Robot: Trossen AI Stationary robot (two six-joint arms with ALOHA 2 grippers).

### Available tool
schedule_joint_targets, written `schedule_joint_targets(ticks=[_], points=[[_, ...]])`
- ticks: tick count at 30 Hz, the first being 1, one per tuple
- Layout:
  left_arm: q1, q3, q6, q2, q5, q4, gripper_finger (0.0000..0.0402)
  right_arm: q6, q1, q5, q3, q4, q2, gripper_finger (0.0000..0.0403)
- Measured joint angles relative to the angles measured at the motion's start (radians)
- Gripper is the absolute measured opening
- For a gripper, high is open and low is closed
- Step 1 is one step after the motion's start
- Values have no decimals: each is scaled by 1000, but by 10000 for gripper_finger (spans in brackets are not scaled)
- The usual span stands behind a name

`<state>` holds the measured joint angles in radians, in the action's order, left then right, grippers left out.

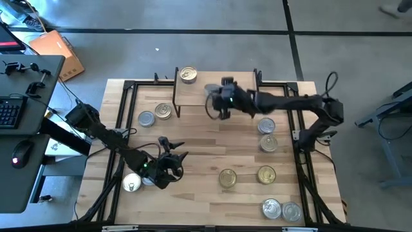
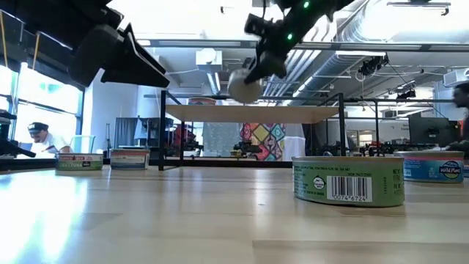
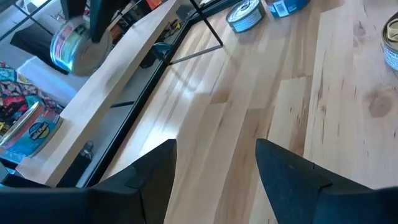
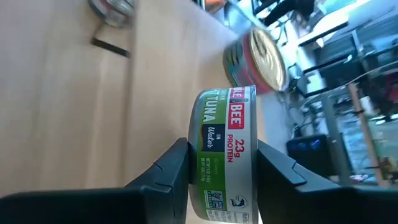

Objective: Stack canned seafood by type on shelf
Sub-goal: Put the green tuna can on the shelf

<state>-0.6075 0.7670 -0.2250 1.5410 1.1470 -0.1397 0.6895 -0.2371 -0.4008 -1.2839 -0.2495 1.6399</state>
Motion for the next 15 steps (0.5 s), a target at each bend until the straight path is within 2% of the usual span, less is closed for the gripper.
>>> schedule_joint_targets(ticks=[8,10,15], points=[[0,0,-10,0,0,2,213,24,-90,57,-9,5,46,119],[0,0,-10,0,0,2,213,23,-93,89,-9,3,40,148],[0,-1,-10,0,-1,4,213,-29,-89,152,-32,-86,37,250]])
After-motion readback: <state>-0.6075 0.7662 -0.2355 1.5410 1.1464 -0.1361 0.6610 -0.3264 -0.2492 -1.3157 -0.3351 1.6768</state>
